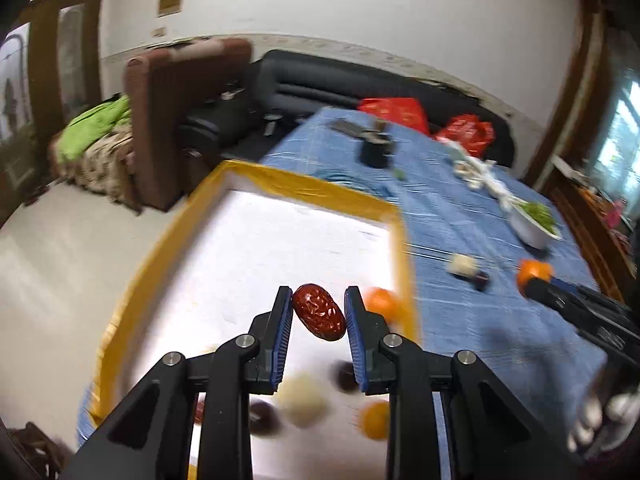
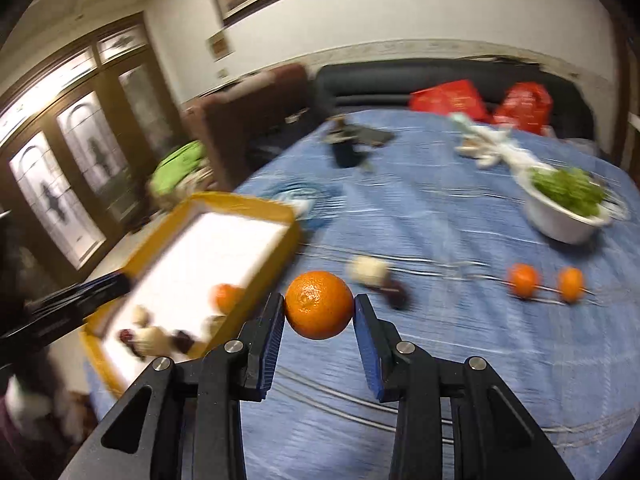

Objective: Organize fruits
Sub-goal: 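Carry the date and orange into the tray and open both tools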

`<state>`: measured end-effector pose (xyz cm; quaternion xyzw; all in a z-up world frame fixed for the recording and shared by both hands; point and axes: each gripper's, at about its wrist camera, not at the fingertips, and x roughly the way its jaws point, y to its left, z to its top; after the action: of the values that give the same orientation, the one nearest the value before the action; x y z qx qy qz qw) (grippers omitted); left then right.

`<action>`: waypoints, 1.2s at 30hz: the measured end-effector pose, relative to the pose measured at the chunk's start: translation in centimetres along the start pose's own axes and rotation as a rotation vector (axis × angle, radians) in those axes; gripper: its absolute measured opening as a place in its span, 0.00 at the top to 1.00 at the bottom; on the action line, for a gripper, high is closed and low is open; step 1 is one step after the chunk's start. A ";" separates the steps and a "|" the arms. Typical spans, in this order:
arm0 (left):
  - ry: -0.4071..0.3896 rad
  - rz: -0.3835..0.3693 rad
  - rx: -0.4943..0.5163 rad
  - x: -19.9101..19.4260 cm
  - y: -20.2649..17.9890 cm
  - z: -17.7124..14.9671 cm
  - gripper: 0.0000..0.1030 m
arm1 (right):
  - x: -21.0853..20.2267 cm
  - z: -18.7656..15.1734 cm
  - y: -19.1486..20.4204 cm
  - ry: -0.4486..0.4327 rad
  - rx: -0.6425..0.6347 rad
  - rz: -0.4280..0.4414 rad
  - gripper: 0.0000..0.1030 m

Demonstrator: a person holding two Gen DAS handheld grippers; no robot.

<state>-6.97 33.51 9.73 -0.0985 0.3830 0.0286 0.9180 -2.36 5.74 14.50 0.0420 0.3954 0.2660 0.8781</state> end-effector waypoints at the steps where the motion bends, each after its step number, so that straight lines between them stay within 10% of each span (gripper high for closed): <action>1: 0.012 0.004 -0.019 0.6 0.9 0.2 0.75 | 0.7 0.2 1.0 0.018 -0.005 0.025 0.62; 16: 0.139 -0.016 -0.167 5.7 6.8 -1.0 0.75 | 14.1 -0.5 10.9 0.273 -0.091 0.159 0.61; 18: 0.138 -0.025 -0.179 5.6 7.0 -1.1 0.66 | 14.8 -0.6 11.1 0.281 -0.092 0.153 0.61; 20: 0.115 -0.024 -0.191 4.9 7.2 -1.1 0.37 | 15.0 -0.6 11.0 0.285 -0.091 0.153 0.59; 23: 0.092 -0.034 -0.210 4.0 7.4 -1.2 0.35 | 14.9 -0.3 11.0 0.262 -0.084 0.151 0.42; 36: 0.025 -0.060 -0.355 -1.3 8.2 -2.6 0.16 | 9.0 -0.6 6.2 0.158 -0.015 0.114 0.36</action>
<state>-10.77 41.09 7.58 -0.2708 0.3801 0.0674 0.8819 -0.55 15.44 9.84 0.0368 0.4585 0.3207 0.8280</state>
